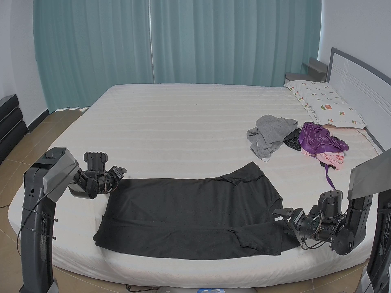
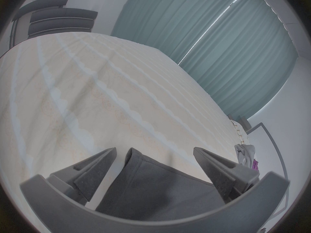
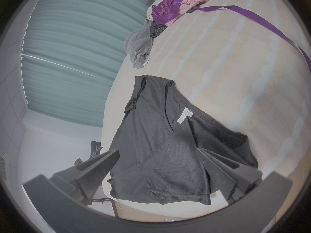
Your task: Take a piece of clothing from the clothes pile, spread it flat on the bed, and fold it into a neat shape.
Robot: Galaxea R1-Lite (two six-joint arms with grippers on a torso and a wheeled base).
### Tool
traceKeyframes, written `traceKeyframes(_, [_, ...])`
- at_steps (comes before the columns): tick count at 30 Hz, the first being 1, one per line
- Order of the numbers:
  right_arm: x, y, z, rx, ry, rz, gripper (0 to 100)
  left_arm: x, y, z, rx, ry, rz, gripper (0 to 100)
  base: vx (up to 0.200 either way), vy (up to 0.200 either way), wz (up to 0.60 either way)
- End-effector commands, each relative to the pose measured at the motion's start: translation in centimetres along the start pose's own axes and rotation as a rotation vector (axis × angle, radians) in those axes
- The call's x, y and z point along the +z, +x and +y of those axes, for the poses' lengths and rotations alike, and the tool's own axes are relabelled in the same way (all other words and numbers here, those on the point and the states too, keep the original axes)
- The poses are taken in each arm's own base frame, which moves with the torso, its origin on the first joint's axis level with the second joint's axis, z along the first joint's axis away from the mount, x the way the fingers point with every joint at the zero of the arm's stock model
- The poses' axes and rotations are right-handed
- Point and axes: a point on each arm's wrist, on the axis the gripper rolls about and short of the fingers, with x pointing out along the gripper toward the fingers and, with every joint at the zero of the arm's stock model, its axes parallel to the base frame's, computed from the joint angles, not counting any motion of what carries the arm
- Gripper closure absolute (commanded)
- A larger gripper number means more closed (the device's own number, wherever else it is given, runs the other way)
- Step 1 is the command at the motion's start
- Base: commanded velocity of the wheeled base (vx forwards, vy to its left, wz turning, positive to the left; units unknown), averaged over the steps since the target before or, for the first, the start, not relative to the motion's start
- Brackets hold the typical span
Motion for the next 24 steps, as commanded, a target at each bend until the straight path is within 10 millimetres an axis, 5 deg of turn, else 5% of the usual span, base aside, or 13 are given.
traceKeyframes(1, [0.0,0.0,0.0,-0.001,0.000,0.001,0,-0.2,0.2,0.2,0.005,-0.002,0.004,100,0.000,0.000,0.00])
traceKeyframes(13, [1.3,1.1,1.3,0.034,-0.067,-0.084,0,0.6,-0.3,0.2,0.093,-0.015,-0.083,100,0.000,0.000,0.00])
traceKeyframes(24, [5.9,7.0,6.2,0.016,-0.294,-0.145,0,0.8,-1.2,-1.1,0.069,-0.089,-0.091,100,0.000,0.000,0.00])
